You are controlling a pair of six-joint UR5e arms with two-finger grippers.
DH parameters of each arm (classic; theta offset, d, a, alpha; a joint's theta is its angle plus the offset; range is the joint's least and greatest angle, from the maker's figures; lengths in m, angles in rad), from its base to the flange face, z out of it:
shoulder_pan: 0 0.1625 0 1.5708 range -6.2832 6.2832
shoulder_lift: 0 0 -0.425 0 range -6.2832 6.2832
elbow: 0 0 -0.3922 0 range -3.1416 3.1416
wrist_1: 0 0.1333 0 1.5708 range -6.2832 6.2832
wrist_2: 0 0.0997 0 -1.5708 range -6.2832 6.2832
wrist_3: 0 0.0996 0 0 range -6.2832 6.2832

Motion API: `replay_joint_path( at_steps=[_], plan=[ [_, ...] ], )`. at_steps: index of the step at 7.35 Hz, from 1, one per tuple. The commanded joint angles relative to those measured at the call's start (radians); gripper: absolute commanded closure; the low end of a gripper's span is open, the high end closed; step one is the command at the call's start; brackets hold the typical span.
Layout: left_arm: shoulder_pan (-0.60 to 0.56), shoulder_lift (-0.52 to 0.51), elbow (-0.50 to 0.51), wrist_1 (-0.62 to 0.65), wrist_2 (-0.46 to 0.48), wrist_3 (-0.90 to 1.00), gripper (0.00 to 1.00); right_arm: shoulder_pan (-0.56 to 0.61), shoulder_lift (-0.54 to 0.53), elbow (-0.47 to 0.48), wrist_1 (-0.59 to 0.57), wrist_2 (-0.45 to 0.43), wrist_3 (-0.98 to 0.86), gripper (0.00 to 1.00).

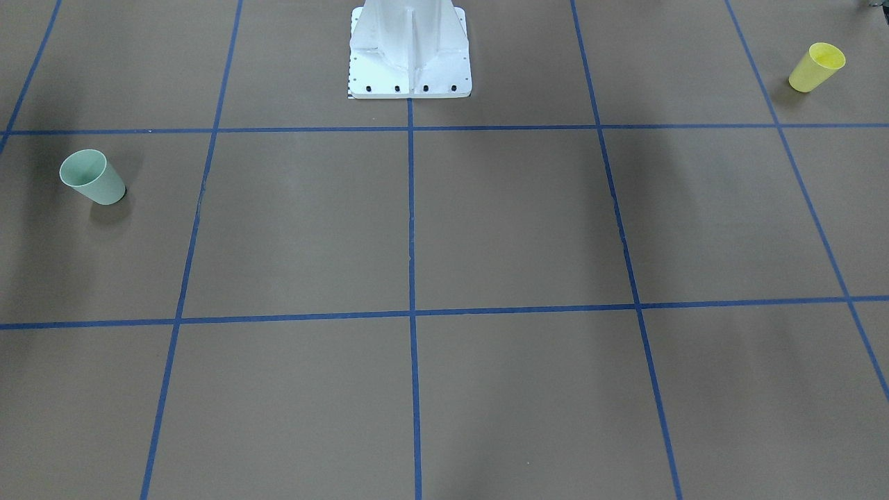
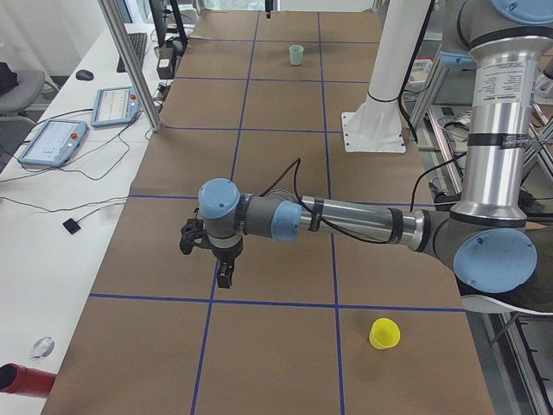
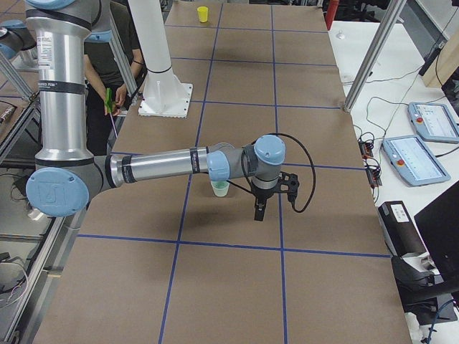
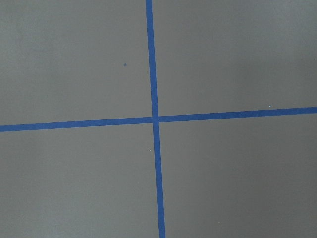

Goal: Transfer and stack yellow cup on green cup

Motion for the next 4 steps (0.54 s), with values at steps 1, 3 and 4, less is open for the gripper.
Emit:
replay_joint_path(
  at_steps=[1, 3, 4],
  plan=[
    [0.0, 0.0, -0.008, -0.002, -0.002, -0.004, 0.0, 0.0, -0.002, 0.0, 0.008, 0.002, 0.003, 0.0],
    [-0.002, 0.002, -0.003, -0.006, -0.001, -0.006, 0.0, 0.0, -0.002, 0.0, 0.011, 0.002, 0.009, 0.0],
    [0.0, 0.013, -0.006, -0.008, 0.001, -0.01, 0.0, 0.0, 0.001, 0.002, 0.012, 0.003, 0.011, 0.0]
  ],
)
